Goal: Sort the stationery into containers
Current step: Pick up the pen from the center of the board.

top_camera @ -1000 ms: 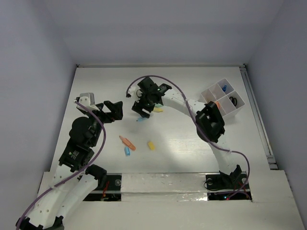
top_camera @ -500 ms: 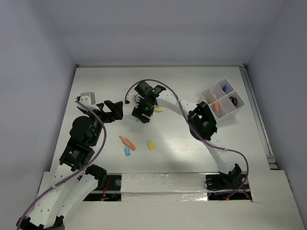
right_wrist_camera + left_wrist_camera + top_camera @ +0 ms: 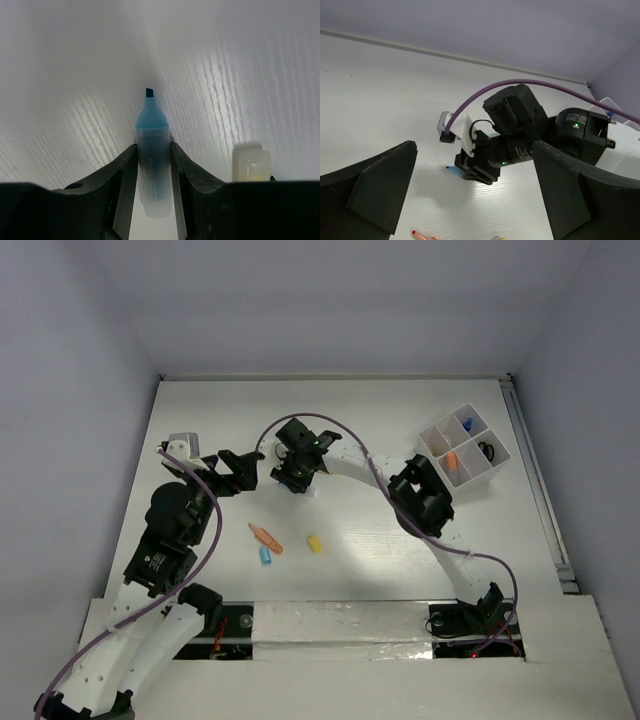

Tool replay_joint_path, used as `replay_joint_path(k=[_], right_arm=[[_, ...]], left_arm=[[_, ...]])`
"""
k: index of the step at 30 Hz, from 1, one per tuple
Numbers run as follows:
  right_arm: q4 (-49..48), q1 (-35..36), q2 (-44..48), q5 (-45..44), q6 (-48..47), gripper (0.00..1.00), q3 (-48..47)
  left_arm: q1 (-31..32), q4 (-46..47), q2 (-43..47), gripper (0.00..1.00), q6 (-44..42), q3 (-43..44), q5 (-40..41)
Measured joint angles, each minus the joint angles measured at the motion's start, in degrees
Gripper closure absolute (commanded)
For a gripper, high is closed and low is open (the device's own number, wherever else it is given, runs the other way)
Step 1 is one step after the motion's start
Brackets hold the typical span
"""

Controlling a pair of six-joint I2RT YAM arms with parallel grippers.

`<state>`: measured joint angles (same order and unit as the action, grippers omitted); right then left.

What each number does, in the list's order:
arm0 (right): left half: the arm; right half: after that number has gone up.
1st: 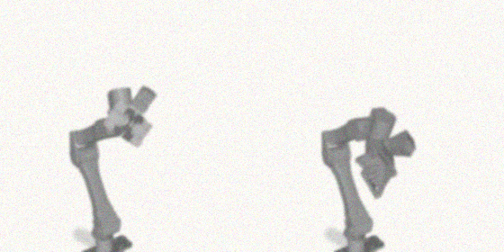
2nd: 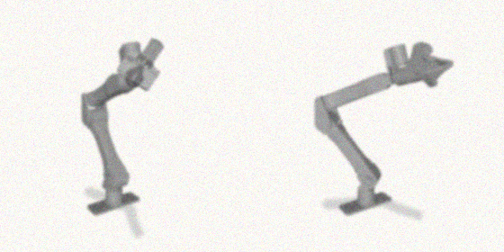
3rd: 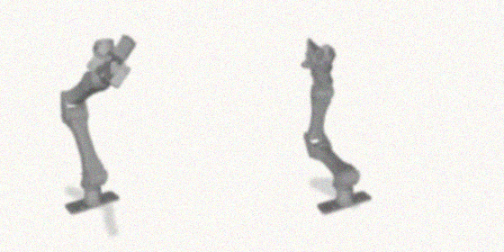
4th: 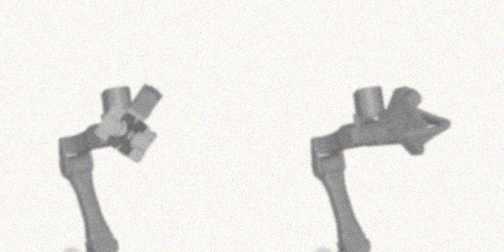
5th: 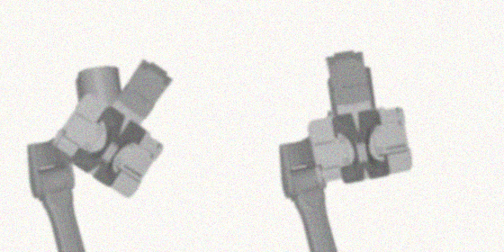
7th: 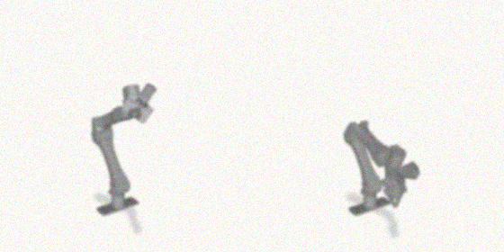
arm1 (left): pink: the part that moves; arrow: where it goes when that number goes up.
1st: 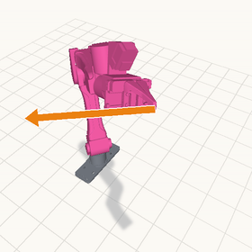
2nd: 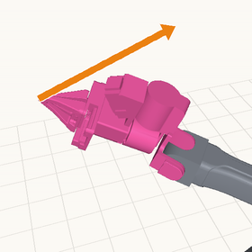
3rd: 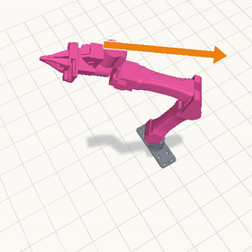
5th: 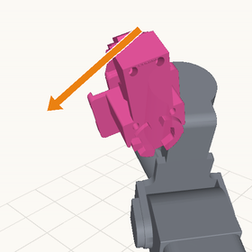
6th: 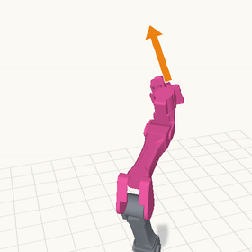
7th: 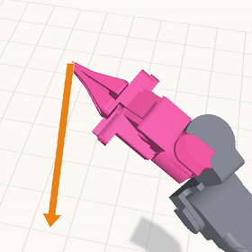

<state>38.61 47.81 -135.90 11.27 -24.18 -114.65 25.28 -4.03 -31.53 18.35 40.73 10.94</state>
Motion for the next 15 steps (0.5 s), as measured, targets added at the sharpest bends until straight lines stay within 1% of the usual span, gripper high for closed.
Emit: replay_joint_path(k=[3, 6, 7, 9, 10, 14, 15], right_arm=[[-3.8, 0.8, 0.8, -0.3, 2.3, 0.59, 2.1], [-6.2, 1.2, 1.0, -0.4, 4.3, 0.78, 3.1], [-6.6, 1.3, 1.0, -0.6, 4.9, 0.88, 3.3], [-8.2, 1.4, 1.4, -1.1, 6.4, 0.95, 4.3], [-9.0, 1.4, 1.6, -1.5, 7.4, 1.00, 4.8], [-14.1, 1.5, 4.2, -3.9, 12.6, 1.00, 9.7], [-15.8, 1.5, 5.2, -4.8, 14.3, 1.00, 11.7]], left_arm=[[0.0, 0.0, 0.0, 0.02, 0.0, 0.0, -0.3], [0.0, 0.3, 0.0, 0.05, 0.0, -0.2, -0.7], [0.0, 0.5, 0.0, 0.05, 0.0, -0.4, -1.0], [0.0, 0.8, -0.1, 0.05, 0.0, -0.8, -1.8], [0.0, 0.8, -0.3, 0.05, 0.0, -0.9, -2.3], [0.0, 1.2, -2.3, 0.07, 0.2, -0.9, -4.9], [0.0, 1.2, -2.9, 0.09, 0.2, -0.9, -5.5]])
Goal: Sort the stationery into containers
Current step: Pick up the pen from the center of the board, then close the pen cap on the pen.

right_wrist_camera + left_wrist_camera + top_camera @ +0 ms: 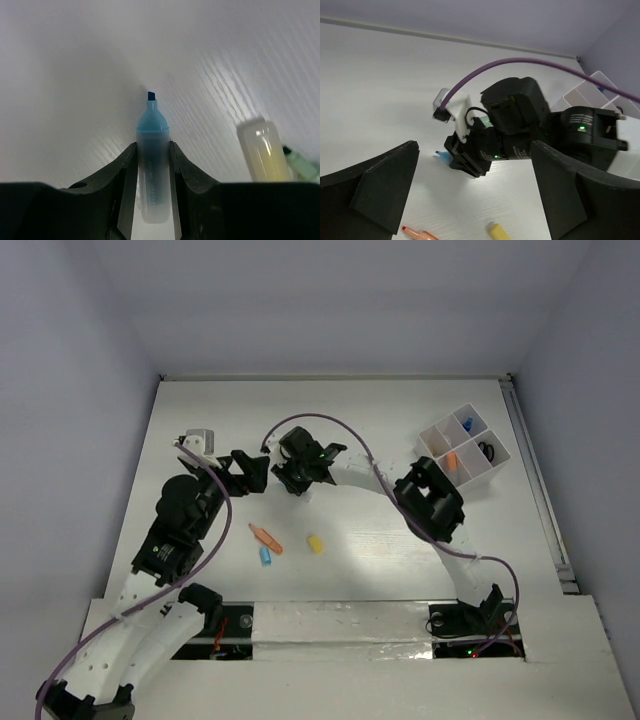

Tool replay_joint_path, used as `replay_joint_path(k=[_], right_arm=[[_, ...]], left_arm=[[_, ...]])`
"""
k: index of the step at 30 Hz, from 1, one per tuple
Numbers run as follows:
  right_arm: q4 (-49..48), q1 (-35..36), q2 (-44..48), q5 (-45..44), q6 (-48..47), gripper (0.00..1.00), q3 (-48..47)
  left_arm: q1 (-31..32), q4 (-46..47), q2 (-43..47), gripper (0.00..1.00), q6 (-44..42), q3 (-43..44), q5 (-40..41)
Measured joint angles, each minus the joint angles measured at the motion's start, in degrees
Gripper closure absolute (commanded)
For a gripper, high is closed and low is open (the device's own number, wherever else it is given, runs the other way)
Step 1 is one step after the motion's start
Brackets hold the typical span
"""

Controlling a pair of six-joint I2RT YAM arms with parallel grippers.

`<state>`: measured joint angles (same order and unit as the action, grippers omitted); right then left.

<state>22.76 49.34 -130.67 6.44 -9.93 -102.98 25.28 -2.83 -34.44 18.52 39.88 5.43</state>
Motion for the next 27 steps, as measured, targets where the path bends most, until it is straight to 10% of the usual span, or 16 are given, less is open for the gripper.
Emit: replay_joint_path(k=[15, 27], right_arm=[[-23.1, 0.2, 33.2, -13.3, 30.7, 1.00, 23.5], [-33.2, 1.4, 37.3, -13.3, 42.1, 1.00, 32.7]], left_arm=[[-0.6, 2.4, -7.6, 0.18, 1.3, 0.0, -12.8], [-0.6, 4.4, -11.4, 0.36, 2.0, 0.0, -20.9]])
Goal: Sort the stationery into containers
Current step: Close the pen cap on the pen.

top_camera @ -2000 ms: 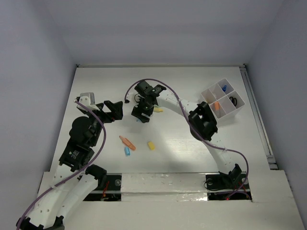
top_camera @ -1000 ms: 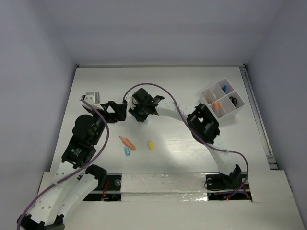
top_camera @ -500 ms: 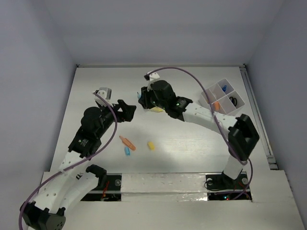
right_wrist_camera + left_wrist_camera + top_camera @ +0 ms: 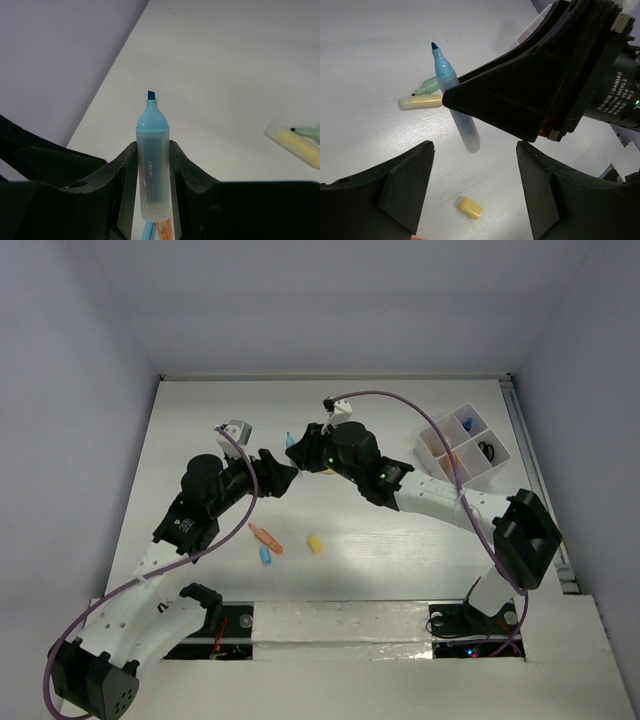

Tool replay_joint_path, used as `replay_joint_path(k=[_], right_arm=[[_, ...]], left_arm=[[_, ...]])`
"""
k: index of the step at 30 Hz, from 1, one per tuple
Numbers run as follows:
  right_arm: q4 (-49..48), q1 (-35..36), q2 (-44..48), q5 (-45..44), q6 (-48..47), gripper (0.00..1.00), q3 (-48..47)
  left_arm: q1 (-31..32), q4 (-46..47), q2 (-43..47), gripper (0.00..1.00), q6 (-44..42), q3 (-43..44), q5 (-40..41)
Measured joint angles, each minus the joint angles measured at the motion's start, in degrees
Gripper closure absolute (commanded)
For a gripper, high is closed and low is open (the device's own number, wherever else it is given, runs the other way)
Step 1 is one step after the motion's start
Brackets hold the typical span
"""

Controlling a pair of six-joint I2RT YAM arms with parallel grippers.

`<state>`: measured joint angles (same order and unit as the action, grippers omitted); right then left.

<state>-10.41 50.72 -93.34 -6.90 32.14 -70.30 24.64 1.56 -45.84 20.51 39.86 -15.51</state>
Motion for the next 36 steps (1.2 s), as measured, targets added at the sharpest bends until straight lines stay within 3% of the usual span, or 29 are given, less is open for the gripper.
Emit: replay_joint_path(k=[5, 18, 21, 23, 24, 28, 31, 32, 36], right_arm=[[-2.9, 1.2, 0.8, 0.2, 1.5, 1.00, 1.1], [-6.8, 3.6, 1.8, 0.8, 2.7, 1.00, 1.6], [-7.2, 4.1, 1.8, 1.0, 3.0, 1.00, 1.9], [-7.6, 4.3, 1.9, 1.2, 3.3, 1.00, 2.3], [-8.0, 4.3, 2.1, 1.0, 3.4, 1.00, 2.7], [-8.2, 4.5, 3.1, 0.8, 3.5, 1.00, 3.9], [-8.1, 4.5, 4.2, 0.7, 3.5, 0.90, 4.6], [-8.0, 4.6, 4.5, 0.7, 3.5, 0.78, 4.8], [-7.5, 4.9, 6.8, 0.5, 3.3, 0.50, 6.1]], left_arm=[[0.0, 0.1, -1.1, 0.50, 0.4, 0.0, -0.6], [0.0, 0.0, -2.2, 0.59, 0.7, 0.0, -0.5], [0.0, 0.0, -2.2, 0.77, 0.8, 0.0, -0.4], [0.0, 0.0, -2.2, 0.96, 1.0, 0.0, -0.3], [0.0, -0.4, -2.2, 1.00, 1.1, 0.0, 0.3], [0.1, -0.7, -2.1, 1.00, 1.0, 0.0, -0.1], [0.4, -0.7, -1.5, 1.00, 0.9, 0.0, -0.4], [0.5, -0.7, -1.2, 1.00, 0.9, 0.0, -0.6], [0.9, -0.7, -0.1, 1.00, 0.3, 0.0, -1.9]])
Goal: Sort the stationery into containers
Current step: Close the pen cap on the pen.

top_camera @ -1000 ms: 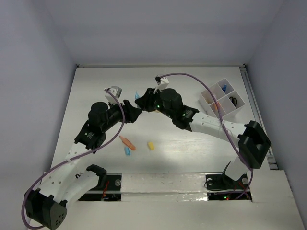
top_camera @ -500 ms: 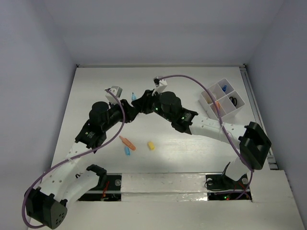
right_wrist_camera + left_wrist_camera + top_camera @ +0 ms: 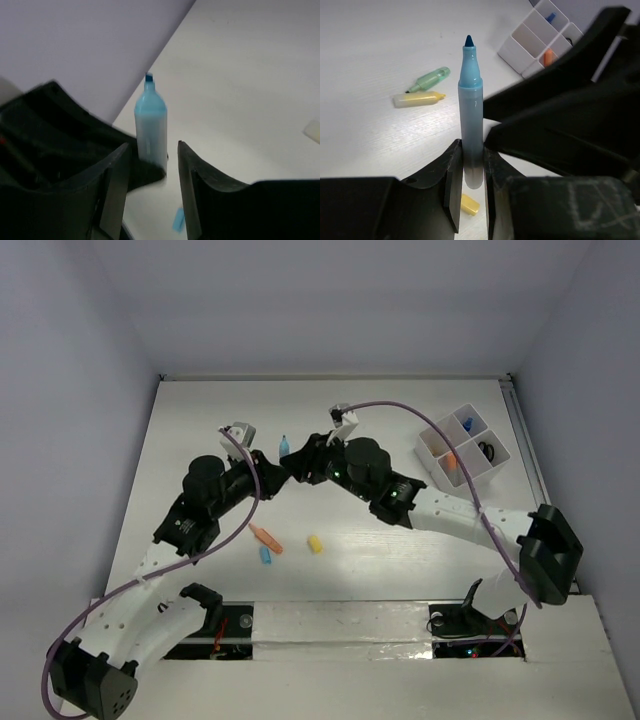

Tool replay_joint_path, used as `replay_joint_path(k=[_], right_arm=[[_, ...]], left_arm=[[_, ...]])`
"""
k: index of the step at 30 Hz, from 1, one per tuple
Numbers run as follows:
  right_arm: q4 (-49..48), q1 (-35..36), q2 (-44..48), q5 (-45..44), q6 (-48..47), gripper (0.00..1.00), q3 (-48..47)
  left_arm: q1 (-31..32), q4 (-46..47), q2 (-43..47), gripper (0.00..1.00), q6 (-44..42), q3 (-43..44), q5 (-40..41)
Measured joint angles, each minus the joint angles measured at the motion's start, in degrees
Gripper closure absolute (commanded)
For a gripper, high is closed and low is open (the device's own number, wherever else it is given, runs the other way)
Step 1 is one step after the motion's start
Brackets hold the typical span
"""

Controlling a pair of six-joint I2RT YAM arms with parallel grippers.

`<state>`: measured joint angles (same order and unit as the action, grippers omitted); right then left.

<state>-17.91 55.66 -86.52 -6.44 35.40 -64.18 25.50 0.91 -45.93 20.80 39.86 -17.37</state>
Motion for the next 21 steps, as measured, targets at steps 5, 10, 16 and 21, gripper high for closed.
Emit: replay_joint_path(k=[5, 10, 16, 21], right_arm=[[5.0, 0.2, 5.7, -0.4, -1.9, 0.30, 1.5], [8.6, 0.1, 12.0, 2.0, -4.4, 0.49, 2.1], [12.0, 0.6, 11.9, 9.9, -6.8, 0.95, 3.8], [14.9, 6.9, 2.8, 10.8, -6.7, 0.65, 6.6]], left_arm=[[-0.9, 0.1, 0.4, 1.00, -0.9, 0.0, 2.9], [-0.9, 0.0, 0.7, 1.00, -1.5, 0.0, 4.5], [-1.4, -1.0, 2.9, 1.00, -2.4, 0.0, 8.3], [-2.5, -1.7, 7.1, 1.00, -2.7, 0.0, 13.0]])
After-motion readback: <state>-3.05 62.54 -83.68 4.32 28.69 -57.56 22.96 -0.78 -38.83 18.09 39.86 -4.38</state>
